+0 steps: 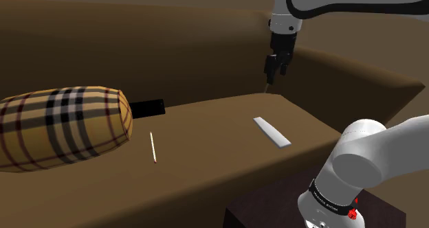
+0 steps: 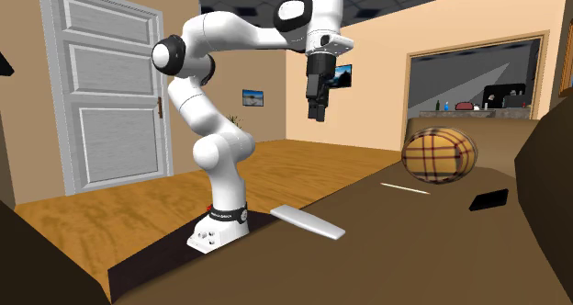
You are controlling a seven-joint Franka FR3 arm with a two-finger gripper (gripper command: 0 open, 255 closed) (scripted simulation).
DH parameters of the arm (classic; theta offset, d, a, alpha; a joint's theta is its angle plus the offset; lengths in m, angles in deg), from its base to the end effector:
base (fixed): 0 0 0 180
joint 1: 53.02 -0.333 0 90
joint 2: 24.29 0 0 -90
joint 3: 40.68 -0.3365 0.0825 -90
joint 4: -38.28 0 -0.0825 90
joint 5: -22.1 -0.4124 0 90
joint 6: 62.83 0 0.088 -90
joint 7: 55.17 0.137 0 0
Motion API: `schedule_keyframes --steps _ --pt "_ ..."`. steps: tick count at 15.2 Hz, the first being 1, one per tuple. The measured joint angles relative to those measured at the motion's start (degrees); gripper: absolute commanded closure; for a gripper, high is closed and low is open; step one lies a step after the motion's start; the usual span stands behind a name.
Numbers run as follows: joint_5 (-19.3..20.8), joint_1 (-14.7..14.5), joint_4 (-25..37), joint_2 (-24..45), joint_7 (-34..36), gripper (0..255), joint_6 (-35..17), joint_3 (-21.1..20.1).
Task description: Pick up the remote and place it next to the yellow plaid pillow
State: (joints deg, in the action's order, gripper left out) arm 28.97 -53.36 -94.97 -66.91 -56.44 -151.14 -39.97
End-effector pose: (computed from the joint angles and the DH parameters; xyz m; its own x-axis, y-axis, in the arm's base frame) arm 0.3285 -0.0198 0.5748 0.9990 0.0157 -0.0428 0.0203 -0.9937 0.1104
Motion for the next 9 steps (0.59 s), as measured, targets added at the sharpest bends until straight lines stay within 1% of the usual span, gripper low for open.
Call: schedule_keyframes --steps 2,4,9 --pt "-0.1 0.2 -1.2 -0.4 0.6 0 -0.8 0.0" --pt "-0.2 0.9 -4.3 -1.0 1.8 0 -3.4 0.6" --pt "-0.3 3.3 -14.9 -2.6 5.9 0 -12.8 2.1"
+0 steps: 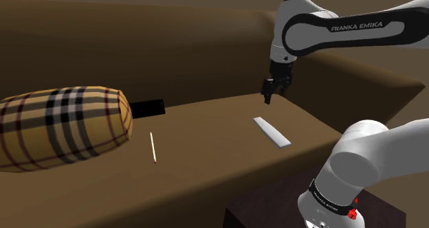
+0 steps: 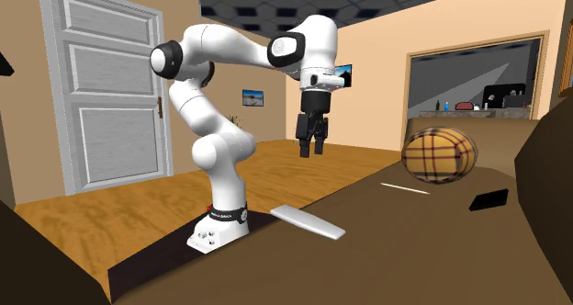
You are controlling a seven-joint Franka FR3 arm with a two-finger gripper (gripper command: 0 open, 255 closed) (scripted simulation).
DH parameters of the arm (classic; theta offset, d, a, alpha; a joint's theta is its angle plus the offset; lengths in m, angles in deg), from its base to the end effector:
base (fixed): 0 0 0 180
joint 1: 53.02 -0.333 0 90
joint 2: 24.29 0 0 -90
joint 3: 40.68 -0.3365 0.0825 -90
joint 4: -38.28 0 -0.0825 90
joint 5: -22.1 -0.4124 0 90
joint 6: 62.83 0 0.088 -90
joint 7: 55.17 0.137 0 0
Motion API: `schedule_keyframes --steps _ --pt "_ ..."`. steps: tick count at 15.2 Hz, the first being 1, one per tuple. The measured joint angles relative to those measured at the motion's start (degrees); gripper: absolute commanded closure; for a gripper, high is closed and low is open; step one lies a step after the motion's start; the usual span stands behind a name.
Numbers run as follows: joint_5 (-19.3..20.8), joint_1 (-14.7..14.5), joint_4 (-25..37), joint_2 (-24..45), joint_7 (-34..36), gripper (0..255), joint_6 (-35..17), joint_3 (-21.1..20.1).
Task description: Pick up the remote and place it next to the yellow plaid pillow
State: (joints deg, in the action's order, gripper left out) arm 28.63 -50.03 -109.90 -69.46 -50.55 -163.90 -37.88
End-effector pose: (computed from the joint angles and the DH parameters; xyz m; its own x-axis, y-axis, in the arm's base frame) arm 0.3207 -0.0463 0.4764 0.9892 -0.1435 -0.0286 -0.1408 -0.9869 0.0789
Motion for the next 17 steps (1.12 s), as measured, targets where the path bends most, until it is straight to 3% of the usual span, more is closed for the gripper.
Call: schedule_keyframes --steps 9,17 --pt "-0.2 4.6 -14.2 4.5 7.1 0 -19.5 2.7" --pt "0.3 5.5 -19.3 9.5 8.3 0 -29.7 3.5"
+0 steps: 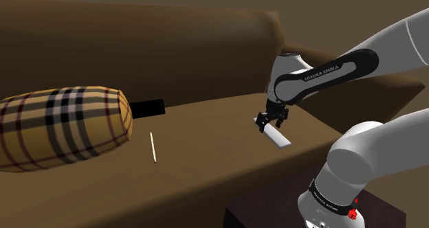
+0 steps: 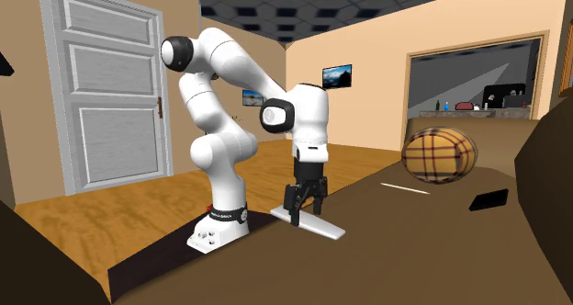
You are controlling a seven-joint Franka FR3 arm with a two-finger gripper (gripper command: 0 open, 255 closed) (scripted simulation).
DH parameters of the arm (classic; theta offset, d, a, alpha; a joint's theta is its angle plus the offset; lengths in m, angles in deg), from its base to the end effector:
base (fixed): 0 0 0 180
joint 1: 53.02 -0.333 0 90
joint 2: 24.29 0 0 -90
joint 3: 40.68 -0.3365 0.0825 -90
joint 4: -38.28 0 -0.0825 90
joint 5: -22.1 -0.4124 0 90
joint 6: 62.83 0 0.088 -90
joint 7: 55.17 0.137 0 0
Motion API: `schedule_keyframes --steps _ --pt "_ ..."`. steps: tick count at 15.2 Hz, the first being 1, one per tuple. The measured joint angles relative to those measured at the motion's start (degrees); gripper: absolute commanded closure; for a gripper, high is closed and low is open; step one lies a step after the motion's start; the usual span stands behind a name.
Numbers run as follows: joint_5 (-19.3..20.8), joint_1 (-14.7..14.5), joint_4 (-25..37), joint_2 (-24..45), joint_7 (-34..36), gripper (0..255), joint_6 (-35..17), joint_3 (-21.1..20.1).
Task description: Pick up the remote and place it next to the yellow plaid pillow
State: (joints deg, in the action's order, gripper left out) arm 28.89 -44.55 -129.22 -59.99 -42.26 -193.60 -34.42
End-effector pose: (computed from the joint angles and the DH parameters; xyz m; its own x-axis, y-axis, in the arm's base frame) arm 0.3090 -0.0781 0.3015 0.9274 -0.3739 -0.0133 -0.3735 -0.9272 0.0282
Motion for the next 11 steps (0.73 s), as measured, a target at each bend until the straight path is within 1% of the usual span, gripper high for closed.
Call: schedule_keyframes --steps 2,7,8,11 --pt "0.0 -0.1 -0.4 0.7 0.2 0 -1.1 -0.1" --pt "0.0 -0.1 -0.5 0.9 0.2 0 -1.5 -0.1" --pt "0.0 -0.1 -0.5 0.9 0.2 255 -1.5 -0.1" --pt "0.0 -0.1 -0.5 0.9 0.2 255 -1.5 -0.1"
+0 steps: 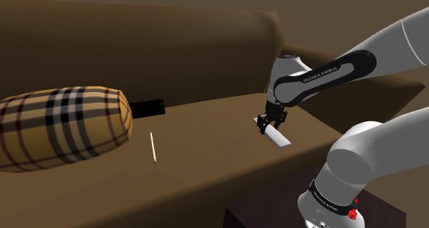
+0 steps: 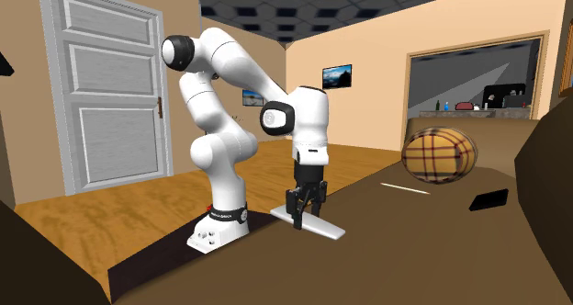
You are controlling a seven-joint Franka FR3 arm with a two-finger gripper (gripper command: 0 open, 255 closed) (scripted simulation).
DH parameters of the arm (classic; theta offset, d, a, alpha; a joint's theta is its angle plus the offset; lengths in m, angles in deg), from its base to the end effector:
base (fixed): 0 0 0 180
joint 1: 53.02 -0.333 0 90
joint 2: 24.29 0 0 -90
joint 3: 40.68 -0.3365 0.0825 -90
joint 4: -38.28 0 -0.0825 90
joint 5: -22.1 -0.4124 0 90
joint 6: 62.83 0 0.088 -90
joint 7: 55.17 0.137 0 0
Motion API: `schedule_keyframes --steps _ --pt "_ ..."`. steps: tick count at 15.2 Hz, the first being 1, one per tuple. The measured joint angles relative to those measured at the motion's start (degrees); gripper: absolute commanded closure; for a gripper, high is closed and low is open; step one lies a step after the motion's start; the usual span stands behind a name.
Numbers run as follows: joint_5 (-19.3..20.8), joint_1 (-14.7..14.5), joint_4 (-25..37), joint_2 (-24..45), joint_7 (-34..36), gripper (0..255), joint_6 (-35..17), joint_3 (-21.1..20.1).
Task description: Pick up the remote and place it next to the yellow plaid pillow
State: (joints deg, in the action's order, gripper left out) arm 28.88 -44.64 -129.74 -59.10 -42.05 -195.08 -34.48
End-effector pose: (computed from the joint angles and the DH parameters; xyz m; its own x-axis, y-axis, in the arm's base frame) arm 0.3091 -0.0768 0.2948 0.9273 -0.3741 -0.0120 -0.3736 -0.9272 0.0279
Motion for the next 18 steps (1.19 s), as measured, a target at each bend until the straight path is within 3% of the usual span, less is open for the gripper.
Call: schedule_keyframes --steps 8,18 --pt "0.0 0.0 0.2 -0.4 0.0 255 0.6 0.0" --pt "-0.7 -0.2 4.6 -6.0 -0.4 255 10.5 -0.5"
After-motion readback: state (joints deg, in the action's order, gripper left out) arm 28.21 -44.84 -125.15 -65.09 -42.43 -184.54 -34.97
